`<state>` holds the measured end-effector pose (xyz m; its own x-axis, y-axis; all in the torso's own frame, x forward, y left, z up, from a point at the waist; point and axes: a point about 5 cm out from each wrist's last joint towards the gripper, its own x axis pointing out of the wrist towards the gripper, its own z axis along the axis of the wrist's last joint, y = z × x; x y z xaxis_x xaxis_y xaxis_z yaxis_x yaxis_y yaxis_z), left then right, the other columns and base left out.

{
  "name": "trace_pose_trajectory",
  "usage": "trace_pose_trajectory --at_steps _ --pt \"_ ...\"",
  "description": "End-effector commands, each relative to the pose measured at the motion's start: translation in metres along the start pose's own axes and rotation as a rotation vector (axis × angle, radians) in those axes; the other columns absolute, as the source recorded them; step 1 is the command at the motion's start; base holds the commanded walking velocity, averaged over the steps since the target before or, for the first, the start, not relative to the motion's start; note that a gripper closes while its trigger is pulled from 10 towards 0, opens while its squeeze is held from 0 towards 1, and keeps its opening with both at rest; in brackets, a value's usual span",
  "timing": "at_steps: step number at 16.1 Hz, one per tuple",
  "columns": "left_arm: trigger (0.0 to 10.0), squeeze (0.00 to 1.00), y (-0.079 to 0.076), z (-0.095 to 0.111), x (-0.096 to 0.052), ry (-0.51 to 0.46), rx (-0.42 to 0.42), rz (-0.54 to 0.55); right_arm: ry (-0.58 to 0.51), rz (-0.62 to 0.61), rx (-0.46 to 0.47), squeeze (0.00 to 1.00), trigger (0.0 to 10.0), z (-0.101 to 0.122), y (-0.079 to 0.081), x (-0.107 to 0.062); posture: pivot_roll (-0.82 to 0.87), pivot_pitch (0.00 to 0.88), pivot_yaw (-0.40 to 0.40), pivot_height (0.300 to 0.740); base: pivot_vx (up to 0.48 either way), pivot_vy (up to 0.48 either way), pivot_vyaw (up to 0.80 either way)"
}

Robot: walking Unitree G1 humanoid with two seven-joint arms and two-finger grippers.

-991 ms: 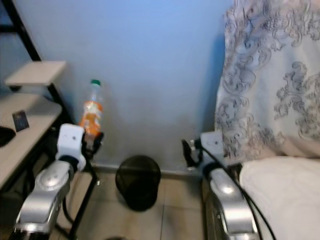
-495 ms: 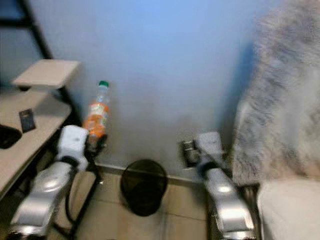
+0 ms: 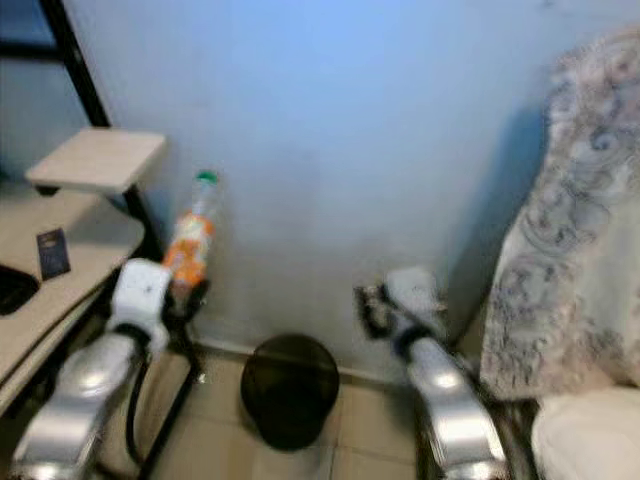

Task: Clean up the room

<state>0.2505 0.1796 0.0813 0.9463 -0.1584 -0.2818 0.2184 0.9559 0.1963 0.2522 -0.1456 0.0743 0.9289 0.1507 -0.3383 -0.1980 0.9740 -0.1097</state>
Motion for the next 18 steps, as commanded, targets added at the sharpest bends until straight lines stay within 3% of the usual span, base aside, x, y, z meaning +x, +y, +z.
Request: trace_pose_trajectory --at_steps 1,5,15,18 --pt "10.0 0.00 -0.008 0.011 0.003 -0.042 0.001 -0.038 0.012 -0.028 0.017 0.00 10.0 -0.001 -0.011 -0.002 0.00 0.000 0.004 0.740 0.289 0.000 -0.79" --pt "10.0 0.00 -0.011 0.008 0.001 -0.036 0.013 -0.065 -0.007 0.019 -0.050 0.00 10.0 0.000 -0.007 -0.006 -0.01 0.000 0.012 0.740 0.280 0.000 -0.37" --pt "10.0 0.00 -0.013 0.003 -0.001 -0.018 0.042 -0.083 0.017 0.045 -0.060 0.00 10.0 -0.002 -0.009 -0.008 -0.02 0.000 0.011 0.740 0.210 0.000 0.00" --pt "10.0 0.00 -0.016 0.000 -0.002 -0.003 0.067 -0.156 0.066 0.110 -0.150 0.00 10.0 -0.007 -0.012 -0.008 -0.02 0.000 0.013 0.740 0.000 0.000 0.00"
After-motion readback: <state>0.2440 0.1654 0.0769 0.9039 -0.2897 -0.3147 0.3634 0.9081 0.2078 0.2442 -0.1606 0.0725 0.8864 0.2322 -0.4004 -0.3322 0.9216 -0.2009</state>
